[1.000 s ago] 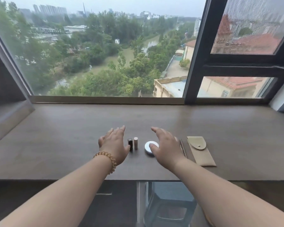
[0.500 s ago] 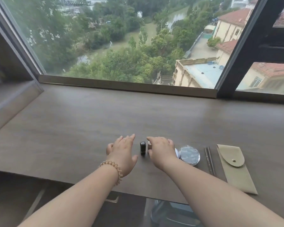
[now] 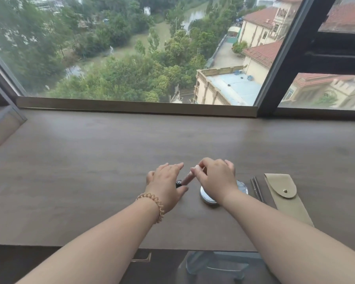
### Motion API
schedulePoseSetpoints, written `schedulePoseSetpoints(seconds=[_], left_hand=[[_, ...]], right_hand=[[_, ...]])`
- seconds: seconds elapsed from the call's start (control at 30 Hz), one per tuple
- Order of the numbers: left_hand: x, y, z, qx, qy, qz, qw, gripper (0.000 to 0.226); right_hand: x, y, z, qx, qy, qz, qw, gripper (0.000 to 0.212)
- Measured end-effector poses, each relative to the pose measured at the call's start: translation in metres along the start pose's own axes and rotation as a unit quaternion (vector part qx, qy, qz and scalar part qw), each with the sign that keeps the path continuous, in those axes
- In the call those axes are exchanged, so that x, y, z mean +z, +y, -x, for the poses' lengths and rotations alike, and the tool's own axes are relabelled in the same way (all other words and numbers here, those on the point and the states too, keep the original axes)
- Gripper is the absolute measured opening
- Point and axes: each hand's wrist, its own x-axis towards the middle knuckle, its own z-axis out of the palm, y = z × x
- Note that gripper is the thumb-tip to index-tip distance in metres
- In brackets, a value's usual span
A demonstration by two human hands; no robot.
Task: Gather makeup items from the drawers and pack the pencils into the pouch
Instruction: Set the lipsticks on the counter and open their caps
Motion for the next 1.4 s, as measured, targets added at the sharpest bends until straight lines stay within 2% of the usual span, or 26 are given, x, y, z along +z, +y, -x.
schedulePoseSetpoints(seconds=[0.23, 0.3, 0.37, 0.43, 0.5, 0.53, 0.6, 0.67, 0.7, 0.77, 0.8, 0.87, 0.93, 1.0, 1.1, 1.13, 1.2, 1.27, 1.4], left_hand=[[-0.018, 0.019, -0.011, 0.088, 0.065, 0.061, 0.992, 0.021], [-0.024, 0.025, -0.012, 0.103, 0.055, 0.093, 0.989, 0.02], [-0.03, 0.03, -0.011, 0.107, 0.041, 0.105, 0.988, 0.026], [-0.035, 0.033, -0.008, 0.095, 0.033, 0.144, 0.984, 0.032], [-0.038, 0.035, -0.006, 0.077, 0.026, 0.225, 0.971, 0.034], [-0.04, 0.036, -0.006, 0.074, 0.029, 0.256, 0.963, 0.035], [-0.044, 0.042, -0.008, 0.079, 0.043, 0.279, 0.956, 0.039], [-0.05, 0.05, -0.01, 0.076, 0.05, 0.306, 0.948, 0.045], [-0.053, 0.051, -0.011, 0.06, 0.049, 0.338, 0.938, 0.048], [-0.058, 0.049, -0.014, 0.006, 0.033, 0.397, 0.917, 0.054], [-0.058, 0.047, -0.015, -0.021, 0.013, 0.421, 0.907, 0.054], [-0.056, 0.041, -0.012, -0.049, -0.032, 0.466, 0.883, 0.053], [-0.054, 0.037, -0.008, -0.054, -0.043, 0.492, 0.868, 0.049], [-0.055, 0.031, -0.008, -0.051, -0.041, 0.477, 0.877, 0.049], [-0.061, 0.023, -0.01, -0.032, -0.052, 0.403, 0.913, 0.049], [-0.062, 0.022, -0.011, -0.03, -0.056, 0.385, 0.921, 0.049], [-0.063, 0.02, -0.011, -0.029, -0.059, 0.362, 0.93, 0.051], [-0.063, 0.018, -0.013, -0.029, -0.071, 0.351, 0.933, 0.054], [-0.056, 0.014, -0.015, -0.038, -0.095, 0.312, 0.945, 0.057]], right_hand=[[-0.044, -0.017, -0.003, -0.01, 0.064, -0.007, 0.998, 0.029], [-0.054, -0.018, -0.005, 0.002, 0.052, 0.019, 0.998, 0.037], [-0.063, -0.017, -0.01, 0.023, -0.007, 0.029, 0.999, 0.054], [-0.072, -0.016, -0.011, 0.076, -0.075, -0.074, 0.992, 0.056], [-0.081, -0.018, -0.006, 0.118, -0.137, -0.251, 0.951, 0.048], [-0.086, -0.019, -0.004, 0.131, -0.161, -0.306, 0.929, 0.05], [-0.088, -0.02, -0.001, 0.151, -0.187, -0.352, 0.905, 0.052], [-0.085, -0.027, 0.0, 0.164, -0.155, -0.351, 0.909, 0.042], [-0.082, -0.031, 0.0, 0.168, -0.124, -0.354, 0.912, 0.044], [-0.074, -0.035, 0.0, 0.143, -0.077, -0.363, 0.918, 0.054], [-0.068, -0.034, 0.001, 0.104, -0.059, -0.339, 0.933, 0.056], [-0.063, -0.031, 0.003, -0.014, -0.007, -0.22, 0.975, 0.058], [-0.065, -0.025, 0.002, -0.138, 0.056, -0.113, 0.982, 0.054], [-0.07, -0.019, -0.003, -0.187, 0.027, -0.071, 0.979, 0.046], [-0.075, -0.008, -0.013, -0.123, -0.138, -0.079, 0.98, 0.04], [-0.075, -0.006, -0.014, -0.105, -0.17, -0.092, 0.976, 0.034], [-0.074, -0.007, -0.015, -0.089, -0.186, -0.146, 0.968, 0.019], [-0.07, -0.011, -0.014, -0.079, -0.203, -0.193, 0.957, 0.029], [-0.066, -0.016, -0.011, -0.077, -0.209, -0.115, 0.968, 0.035]])
